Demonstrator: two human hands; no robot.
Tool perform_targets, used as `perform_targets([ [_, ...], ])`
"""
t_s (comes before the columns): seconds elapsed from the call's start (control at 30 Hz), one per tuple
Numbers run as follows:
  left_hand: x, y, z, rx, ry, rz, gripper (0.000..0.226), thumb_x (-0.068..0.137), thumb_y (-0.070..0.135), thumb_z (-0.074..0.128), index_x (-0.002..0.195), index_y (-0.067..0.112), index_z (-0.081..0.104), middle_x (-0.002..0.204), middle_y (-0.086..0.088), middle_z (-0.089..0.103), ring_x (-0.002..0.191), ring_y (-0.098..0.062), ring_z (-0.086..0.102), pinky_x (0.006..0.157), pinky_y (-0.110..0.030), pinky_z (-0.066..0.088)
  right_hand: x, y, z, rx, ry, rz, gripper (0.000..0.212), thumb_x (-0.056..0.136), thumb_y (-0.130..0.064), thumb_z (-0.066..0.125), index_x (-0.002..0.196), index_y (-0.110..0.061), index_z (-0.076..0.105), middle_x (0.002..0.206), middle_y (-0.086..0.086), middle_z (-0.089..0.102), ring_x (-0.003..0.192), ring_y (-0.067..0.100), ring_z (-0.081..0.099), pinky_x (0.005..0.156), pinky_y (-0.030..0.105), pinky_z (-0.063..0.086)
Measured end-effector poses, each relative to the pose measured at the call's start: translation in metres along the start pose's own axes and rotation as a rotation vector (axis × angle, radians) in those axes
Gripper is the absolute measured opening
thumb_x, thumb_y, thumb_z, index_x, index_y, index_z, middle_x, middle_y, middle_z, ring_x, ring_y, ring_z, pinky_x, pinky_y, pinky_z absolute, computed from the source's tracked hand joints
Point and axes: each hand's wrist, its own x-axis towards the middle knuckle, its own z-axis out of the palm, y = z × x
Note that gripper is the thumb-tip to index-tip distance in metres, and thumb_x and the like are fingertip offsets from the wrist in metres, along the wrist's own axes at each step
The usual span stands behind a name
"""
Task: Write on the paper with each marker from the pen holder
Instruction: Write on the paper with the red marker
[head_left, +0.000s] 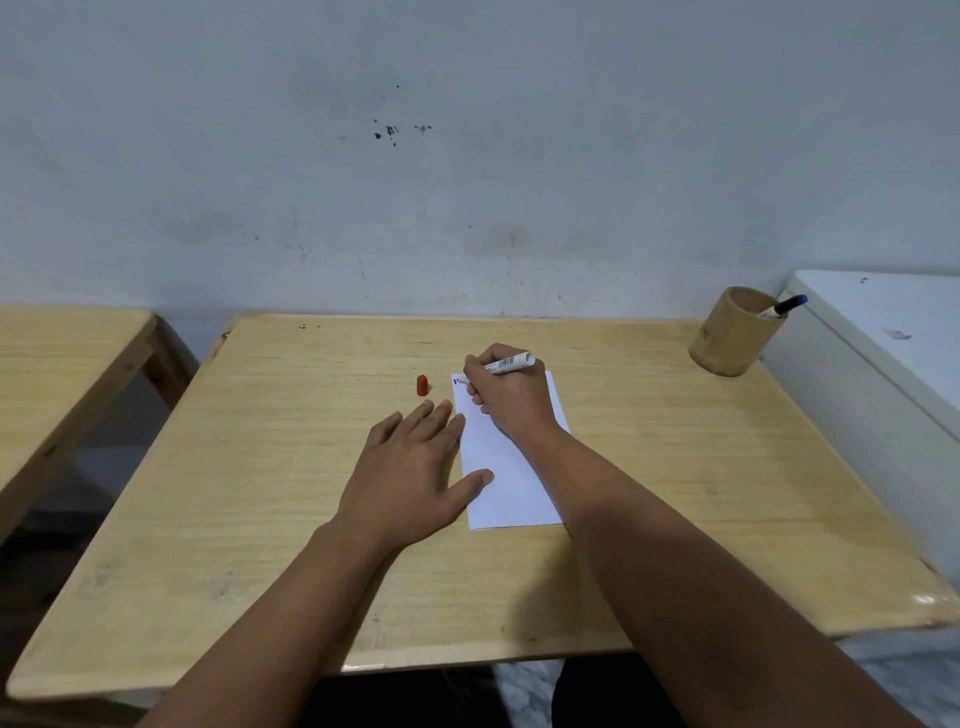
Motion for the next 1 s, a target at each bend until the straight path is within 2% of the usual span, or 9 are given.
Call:
perform_targets([
  [0.17,0.0,0.002,-0.001,0.0,0.002,0.001,0.082,0.093,0.077,0.031,0.158,0.027,0.037,0.168,0.004,0.03,0.157,-0.013,0.019,0.126,-0.043,0.016,0.0,0.0,0.0,0.041,0.007,0.023,0.025,0.086,-0.031,0.071,0.064,-0.02,0.063,0.073,0.014,0.077,0.059,0.02,0.069,0.061,0.034,0.054],
  [0.3,-0.001,0.0,0.0,-0.013,0.014,0.003,0.082,0.092,0.076,0.034,0.157,0.026,0.039,0.167,0.003,0.031,0.157,-0.013,0.019,0.126,-0.043,0.016,-0.004,-0.009,-0.008,0.135,0.066,-0.014,0.03,0.093,-0.037,0.079,0.08,-0.013,0.067,0.076,0.016,0.076,0.051,0.016,0.064,0.051,0.029,0.053],
  [0.4,0.0,0.003,-0.002,-0.01,0.014,-0.008,0.083,0.091,0.077,0.035,0.157,0.027,0.039,0.167,0.004,0.031,0.157,-0.012,0.019,0.125,-0.041,0.015,-0.006,-0.022,-0.02,0.2,0.136,0.0,0.037,0.091,-0.043,0.082,0.085,-0.01,0.066,0.073,0.012,0.071,0.047,0.011,0.055,0.044,0.024,0.043],
  [0.5,0.001,0.003,-0.008,-0.029,-0.002,-0.013,0.081,0.089,0.076,0.042,0.154,0.028,0.045,0.164,0.006,0.038,0.154,-0.013,0.028,0.122,-0.043,0.022,-0.006,-0.041,-0.036,0.332,0.097,0.017,0.036,0.097,-0.047,0.073,0.087,-0.013,0.076,0.076,0.008,0.073,0.053,0.016,0.055,0.046,0.023,0.041],
  [0.6,0.008,0.003,-0.02,-0.187,0.162,-0.063,0.065,0.086,0.069,0.058,0.141,0.035,0.056,0.137,0.012,0.06,0.129,-0.013,0.054,0.1,-0.041,0.048,-0.008,-0.063,-0.056,0.384,0.1,0.034,0.034,0.106,-0.036,0.058,0.093,-0.011,0.078,0.073,0.009,0.07,0.048,0.013,0.05,0.046,0.021,0.04],
  [0.67,0.02,-0.002,-0.028,-0.292,0.371,-0.165,0.048,0.089,0.053,0.066,0.135,0.038,0.059,0.117,0.016,0.06,0.111,-0.013,0.058,0.083,-0.037,0.052,-0.011,-0.069,-0.068,0.343,0.109,-0.002,0.019,0.103,-0.026,0.063,0.093,-0.013,0.073,0.067,0.004,0.061,0.048,0.013,0.048,0.048,0.022,0.039],
  [0.7,0.027,-0.007,-0.031,-0.321,0.401,-0.219,0.045,0.091,0.047,0.065,0.135,0.038,0.059,0.116,0.014,0.06,0.109,-0.015,0.059,0.08,-0.037,0.053,-0.014,-0.071,-0.073,0.316,0.099,-0.025,0.013,0.101,-0.024,0.068,0.092,-0.015,0.07,0.066,0.003,0.059,0.049,0.013,0.049,0.049,0.022,0.04],
  [0.83,0.051,-0.022,-0.036,-0.294,0.183,-0.349,0.041,0.095,0.043,0.061,0.134,0.032,0.064,0.126,0.007,0.061,0.111,-0.019,0.065,0.085,-0.039,0.055,-0.024,-0.072,-0.086,0.276,0.037,0.01,0.011,0.095,-0.025,0.079,0.094,-0.015,0.073,0.075,0.004,0.073,0.054,0.012,0.057,0.052,0.024,0.047],
  [1.0,0.059,-0.022,-0.037,-0.336,0.179,-0.432,0.016,0.093,0.03,0.067,0.104,0.025,0.079,0.106,0.006,0.078,0.102,-0.022,0.07,0.082,-0.035,0.054,-0.038,-0.061,-0.09,0.259,-0.026,0.064,0.009,0.097,-0.013,0.071,0.101,-0.016,0.079,0.091,0.011,0.084,0.06,0.013,0.06,0.055,0.024,0.05],
])
